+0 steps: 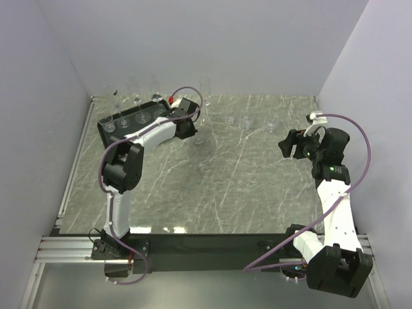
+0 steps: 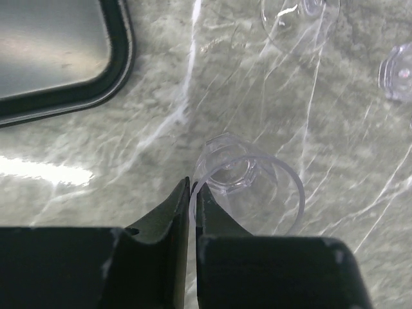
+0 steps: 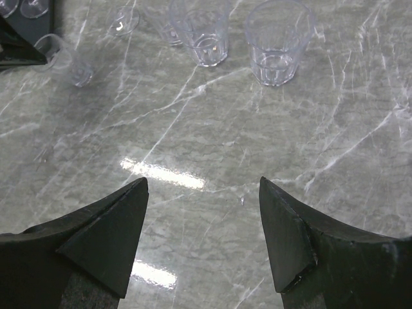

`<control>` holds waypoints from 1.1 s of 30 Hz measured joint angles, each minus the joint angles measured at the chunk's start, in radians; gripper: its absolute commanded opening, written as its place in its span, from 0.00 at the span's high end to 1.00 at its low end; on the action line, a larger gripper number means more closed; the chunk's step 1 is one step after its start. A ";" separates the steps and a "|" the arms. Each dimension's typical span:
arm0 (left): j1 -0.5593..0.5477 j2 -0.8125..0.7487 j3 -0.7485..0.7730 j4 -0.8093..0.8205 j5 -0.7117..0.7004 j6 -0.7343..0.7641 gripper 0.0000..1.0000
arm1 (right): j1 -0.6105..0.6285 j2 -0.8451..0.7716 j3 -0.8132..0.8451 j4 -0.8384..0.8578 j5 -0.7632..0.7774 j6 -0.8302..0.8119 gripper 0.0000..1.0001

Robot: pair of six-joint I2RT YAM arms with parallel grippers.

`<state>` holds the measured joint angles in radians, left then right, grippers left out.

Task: Place the glasses into the tray
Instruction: Grab a glass with a robot arm, then place the glass into the tray

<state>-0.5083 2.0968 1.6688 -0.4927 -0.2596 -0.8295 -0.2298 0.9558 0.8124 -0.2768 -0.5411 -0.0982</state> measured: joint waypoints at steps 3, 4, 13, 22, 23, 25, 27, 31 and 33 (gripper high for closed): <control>0.000 -0.061 -0.065 0.027 0.008 0.047 1.00 | 0.000 0.000 0.000 0.000 -0.002 -0.004 0.23; 0.001 -0.092 -0.095 0.041 0.016 0.067 1.00 | 0.000 0.000 0.000 -0.001 -0.003 -0.008 0.23; 0.043 -0.425 -0.409 0.228 0.203 0.181 1.00 | 0.000 -0.003 0.000 -0.020 -0.049 -0.058 0.23; 0.246 -0.610 -0.632 0.332 0.323 0.191 1.00 | 0.000 -0.005 0.000 -0.029 -0.065 -0.076 0.23; 0.269 -0.624 -0.648 0.334 0.323 0.190 1.00 | 0.000 -0.005 0.000 -0.030 -0.068 -0.076 0.23; 0.315 -0.648 -0.673 0.338 0.323 0.185 1.00 | 0.000 -0.005 0.000 -0.031 -0.071 -0.076 0.23; 0.358 -0.665 -0.694 0.346 0.320 0.177 1.00 | 0.000 -0.005 0.000 -0.031 -0.073 -0.078 0.23; 0.454 -0.679 -0.734 0.366 0.315 0.144 1.00 | 0.000 -0.005 0.000 -0.031 -0.077 -0.079 0.23; 0.507 -0.678 -0.752 0.372 0.314 0.119 1.00 | 0.000 -0.005 0.000 -0.031 -0.077 -0.079 0.23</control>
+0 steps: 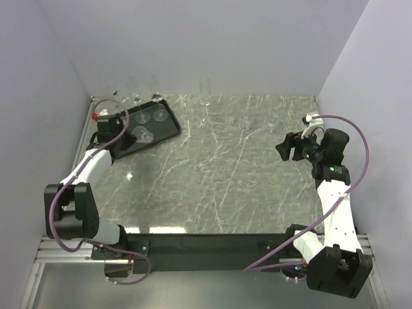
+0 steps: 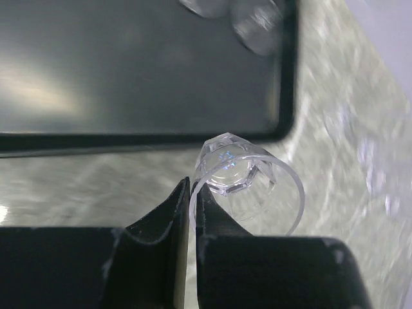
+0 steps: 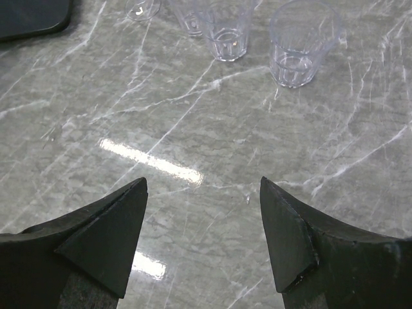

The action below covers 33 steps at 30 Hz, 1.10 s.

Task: Place the glasses into the tray
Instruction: Place the glass into the tray

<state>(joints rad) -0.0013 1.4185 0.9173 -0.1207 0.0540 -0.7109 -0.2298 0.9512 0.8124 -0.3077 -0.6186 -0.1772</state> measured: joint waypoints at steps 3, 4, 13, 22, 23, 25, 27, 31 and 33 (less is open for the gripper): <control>0.081 0.010 -0.009 0.003 -0.001 -0.042 1.00 | 0.000 0.000 0.000 0.000 -0.003 0.000 0.23; 0.105 0.021 -0.008 0.007 -0.006 -0.055 1.00 | 0.000 0.000 0.000 0.000 -0.003 0.000 0.23; 0.185 0.232 0.139 -0.072 -0.096 -0.133 1.00 | 0.000 0.000 0.000 -0.001 -0.008 -0.001 0.23; 0.223 0.387 0.332 -0.209 -0.233 -0.165 0.99 | 0.000 0.000 0.000 -0.001 -0.010 -0.001 0.23; 0.226 0.395 0.342 -0.220 -0.240 -0.167 0.99 | 0.000 0.000 0.000 -0.001 -0.010 -0.001 0.23; 0.233 0.418 0.367 -0.247 -0.258 -0.167 0.99 | 0.000 0.000 0.000 -0.001 -0.010 -0.001 0.23; 0.239 0.441 0.397 -0.270 -0.270 -0.167 0.97 | 0.000 0.000 0.000 -0.001 -0.010 -0.001 0.23; 0.241 0.475 0.451 -0.300 -0.301 -0.165 0.95 | 0.000 0.000 0.000 -0.001 -0.010 -0.001 0.23; 0.243 0.484 0.468 -0.315 -0.314 -0.163 0.94 | 0.000 0.000 0.000 -0.001 -0.010 -0.001 0.23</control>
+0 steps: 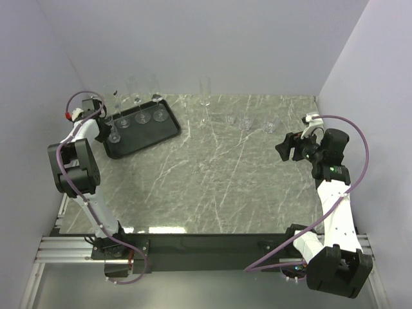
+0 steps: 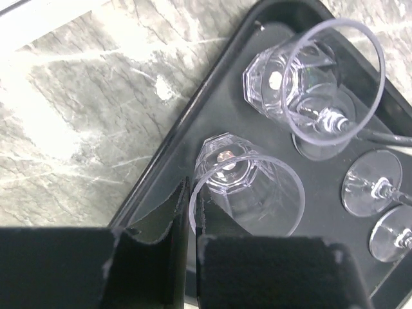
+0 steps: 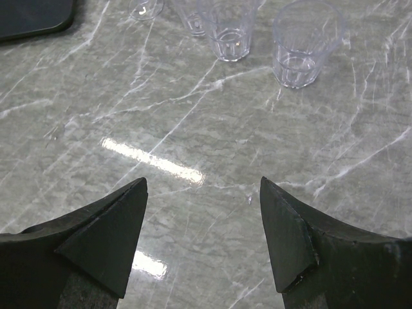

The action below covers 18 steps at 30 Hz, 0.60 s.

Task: Place the glasses into the tray
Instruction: Place the glass into the tray

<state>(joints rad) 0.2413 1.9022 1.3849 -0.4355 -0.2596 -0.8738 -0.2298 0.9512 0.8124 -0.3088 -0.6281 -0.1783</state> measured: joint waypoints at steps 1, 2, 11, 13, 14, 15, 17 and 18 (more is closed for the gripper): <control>0.000 0.006 0.010 -0.008 -0.006 0.001 0.93 | 0.000 0.000 0.000 0.000 0.000 0.000 0.23; 0.001 0.011 0.018 -0.013 -0.010 0.002 0.92 | 0.000 0.000 0.000 0.000 0.000 0.000 0.23; 0.008 0.039 0.064 -0.045 -0.046 0.023 0.86 | 0.000 0.000 0.000 0.000 0.000 -0.002 0.23; 0.009 0.045 0.076 -0.051 -0.053 0.024 0.85 | 0.000 0.000 0.000 0.000 0.000 -0.002 0.23; 0.009 0.047 0.080 -0.056 -0.056 0.025 0.84 | 0.000 0.000 0.000 0.000 0.000 -0.002 0.23; 0.009 0.048 0.084 -0.062 -0.059 0.027 0.82 | 0.000 0.000 0.000 0.000 0.000 -0.002 0.23; 0.009 0.049 0.091 -0.068 -0.061 0.032 0.80 | 0.000 0.000 0.000 0.000 0.000 -0.002 0.23; 0.009 0.050 0.093 -0.068 -0.062 0.034 0.78 | 0.000 0.000 0.000 0.000 0.000 -0.002 0.23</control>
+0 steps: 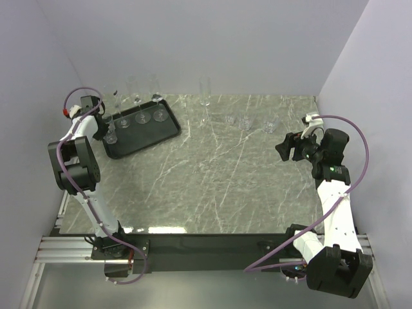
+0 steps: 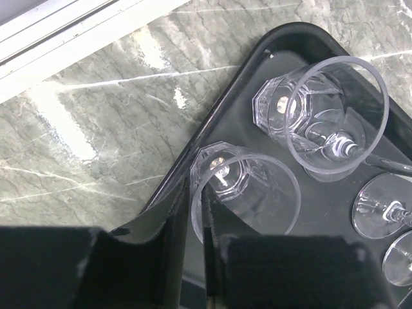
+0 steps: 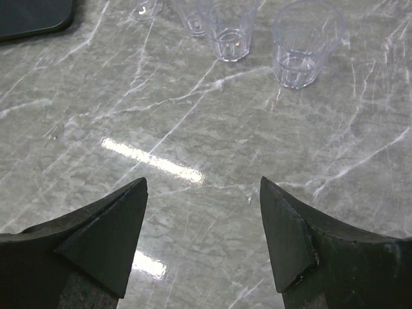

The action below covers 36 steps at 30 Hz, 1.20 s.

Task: Place the glasses into the tray
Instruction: Place the glass into the tray, then grab a glass with a robot arm

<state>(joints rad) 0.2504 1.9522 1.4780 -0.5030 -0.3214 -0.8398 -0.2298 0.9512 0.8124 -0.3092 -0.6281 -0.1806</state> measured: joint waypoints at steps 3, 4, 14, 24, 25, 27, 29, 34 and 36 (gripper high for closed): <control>0.001 0.000 0.002 0.000 0.000 0.007 0.77 | 0.000 0.000 0.000 0.000 0.000 0.000 0.23; 0.001 0.000 0.002 0.000 0.000 0.008 0.77 | 0.000 0.000 0.000 0.000 0.000 0.000 0.23; 0.003 -0.021 -0.003 0.007 0.011 0.028 0.67 | 0.000 0.000 0.000 0.000 0.000 0.000 0.23; 0.004 -0.369 -0.248 0.129 0.113 0.078 0.35 | 0.000 0.000 0.000 -0.006 0.000 -0.012 0.22; 0.004 -0.415 -0.285 0.151 0.132 0.087 0.34 | 0.000 0.001 0.000 -0.006 -0.001 -0.014 0.22; 0.005 -0.503 -0.355 0.188 0.176 0.102 0.27 | 0.000 0.005 0.001 -0.006 -0.002 -0.018 0.21; 0.005 -0.585 -0.419 0.219 0.224 0.124 0.20 | 0.000 0.021 0.006 -0.009 -0.010 -0.019 0.21; 0.005 -0.745 -0.552 0.309 0.373 0.178 0.10 | 0.000 0.135 0.079 -0.043 -0.039 -0.018 0.22; 0.005 -0.785 -0.589 0.331 0.435 0.204 0.08 | 0.000 0.194 0.127 -0.058 -0.044 -0.013 0.22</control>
<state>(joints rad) 0.2558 1.1671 0.8886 -0.1719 0.1139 -0.6361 -0.2298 1.1454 0.9398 -0.3668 -0.6720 -0.1940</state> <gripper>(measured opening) 0.902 0.782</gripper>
